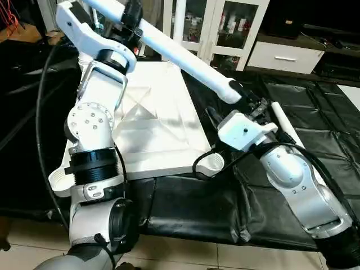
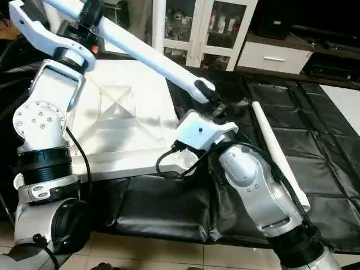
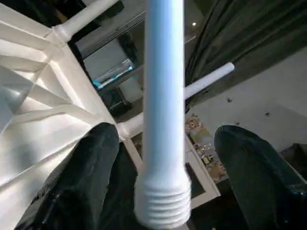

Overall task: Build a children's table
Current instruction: Pick table leg

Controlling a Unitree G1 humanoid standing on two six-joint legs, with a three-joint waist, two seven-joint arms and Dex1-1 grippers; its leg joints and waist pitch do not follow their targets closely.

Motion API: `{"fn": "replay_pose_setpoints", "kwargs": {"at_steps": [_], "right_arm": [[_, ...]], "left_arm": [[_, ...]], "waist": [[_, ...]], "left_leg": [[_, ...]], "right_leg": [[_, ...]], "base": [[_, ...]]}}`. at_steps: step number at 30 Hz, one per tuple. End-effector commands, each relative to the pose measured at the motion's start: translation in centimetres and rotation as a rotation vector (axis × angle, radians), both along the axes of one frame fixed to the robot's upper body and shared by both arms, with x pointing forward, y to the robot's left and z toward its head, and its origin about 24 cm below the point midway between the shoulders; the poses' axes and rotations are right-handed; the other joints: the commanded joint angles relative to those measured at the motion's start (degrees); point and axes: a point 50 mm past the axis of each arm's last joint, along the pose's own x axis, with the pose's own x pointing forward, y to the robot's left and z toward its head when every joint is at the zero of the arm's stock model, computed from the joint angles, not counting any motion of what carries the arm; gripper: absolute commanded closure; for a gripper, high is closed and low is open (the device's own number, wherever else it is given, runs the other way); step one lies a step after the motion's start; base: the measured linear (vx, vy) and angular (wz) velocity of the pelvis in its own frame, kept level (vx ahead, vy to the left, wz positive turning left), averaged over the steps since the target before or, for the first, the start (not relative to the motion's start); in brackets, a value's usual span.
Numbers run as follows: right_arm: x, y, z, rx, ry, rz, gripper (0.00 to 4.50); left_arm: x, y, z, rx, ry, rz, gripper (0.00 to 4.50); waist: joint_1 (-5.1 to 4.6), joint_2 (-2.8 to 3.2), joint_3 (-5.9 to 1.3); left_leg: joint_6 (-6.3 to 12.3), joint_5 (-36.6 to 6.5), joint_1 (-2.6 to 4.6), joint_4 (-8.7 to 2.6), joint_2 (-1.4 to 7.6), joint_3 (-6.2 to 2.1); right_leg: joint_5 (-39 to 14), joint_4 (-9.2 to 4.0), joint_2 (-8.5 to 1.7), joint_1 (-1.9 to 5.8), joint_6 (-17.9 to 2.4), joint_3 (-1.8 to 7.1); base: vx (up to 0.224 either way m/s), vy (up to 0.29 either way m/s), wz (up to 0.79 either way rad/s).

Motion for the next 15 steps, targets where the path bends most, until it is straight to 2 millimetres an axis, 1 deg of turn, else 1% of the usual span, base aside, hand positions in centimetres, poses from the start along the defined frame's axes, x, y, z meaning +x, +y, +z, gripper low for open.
{"fn": "replay_pose_setpoints", "kwargs": {"at_steps": [1,6,7,8,9,10,11,12,14,15], "right_arm": [[0.6,-0.7,0.7,-0.016,-0.029,-0.039,0.95],[1.4,-0.9,0.4,-0.040,-0.003,-0.073,0.95],[2.1,-1.2,0.3,-0.028,0.034,-0.098,0.95],[2.3,-1.3,0.3,-0.022,0.040,-0.100,0.95],[2.3,-1.3,0.3,-0.022,0.040,-0.100,0.95],[2.5,-1.3,0.4,-0.017,0.048,-0.099,0.95],[2.6,-1.3,0.4,-0.013,0.057,-0.098,0.95],[2.9,-1.4,0.5,-0.006,0.067,-0.097,0.95],[3.3,-1.5,0.7,0.011,0.086,-0.098,0.95],[3.3,-1.5,0.7,0.011,0.086,-0.098,0.95]], "left_arm": [[-0.3,-0.7,1.2,0.002,-0.033,-0.023,2.91],[-0.6,-1.3,1.4,0.015,-0.043,-0.050,2.91],[-1.0,-1.9,1.5,0.049,-0.069,-0.078,2.91],[-1.1,-2.1,1.6,0.063,-0.078,-0.088,2.91],[-1.1,-2.1,1.6,0.063,-0.078,-0.088,2.91],[-1.2,-2.4,1.6,0.083,-0.089,-0.099,2.91],[-1.3,-2.5,1.6,0.099,-0.098,-0.108,2.91],[-1.6,-2.9,1.6,0.149,-0.126,-0.124,2.91],[-2.0,-3.5,1.6,0.225,-0.165,-0.147,2.91],[-2.0,-3.5,1.6,0.225,-0.165,-0.147,2.91]], "waist": [[-0.34,0.54,-4.19],[-0.32,0.58,-4.22],[-0.36,0.46,-4.23],[-0.43,0.54,-4.30],[-0.45,0.49,-4.24],[-0.30,0.53,-4.22],[-0.24,0.55,-4.24],[-0.25,0.51,-4.29],[-0.31,0.56,-4.28],[-0.27,0.54,-4.30]], "left_leg": [[-1.52,-12.81,1.58,-3.71,1.43,-0.96],[-1.35,-12.42,1.61,-3.68,1.43,-0.92],[-1.24,-12.21,1.59,-3.65,1.41,-0.90],[-1.05,-12.13,1.63,-3.63,1.45,-0.89],[-0.99,-12.13,1.60,-3.64,1.47,-0.89],[-1.06,-11.97,1.69,-3.56,1.54,-0.80],[-0.99,-11.40,1.59,-3.60,1.50,-0.82],[-0.92,-11.00,1.55,-3.58,1.49,-0.83],[-0.66,-10.83,1.58,-3.56,1.51,-0.77],[-0.60,-10.86,1.61,-3.54,1.52,-0.76]], "right_leg": [[-7.20,-4.08,-1.93,2.31,-7.39,1.94],[-6.33,-3.98,-1.94,2.38,-8.03,1.95],[-5.93,-3.90,-1.89,2.39,-8.31,1.92],[-5.65,-3.85,-1.92,2.32,-8.76,1.88],[-5.68,-3.85,-1.92,2.35,-8.84,1.88],[-5.43,-3.86,-1.97,2.27,-8.99,1.95],[-4.95,-3.77,-1.97,2.41,-8.92,1.94],[-4.43,-3.70,-1.98,2.50,-8.87,1.94],[-4.41,-3.70,-1.99,2.42,-8.99,1.94],[-4.42,-3.73,-2.03,2.42,-9.05,1.95]], "base": [[0.000,0.000,0.00],[0.000,0.000,0.00],[0.000,0.000,0.00],[0.000,0.000,0.00],[0.000,0.000,0.00],[0.000,0.000,0.00],[0.000,0.000,0.00],[0.000,0.000,0.00],[0.000,0.000,0.00],[0.000,0.000,0.00]]}}
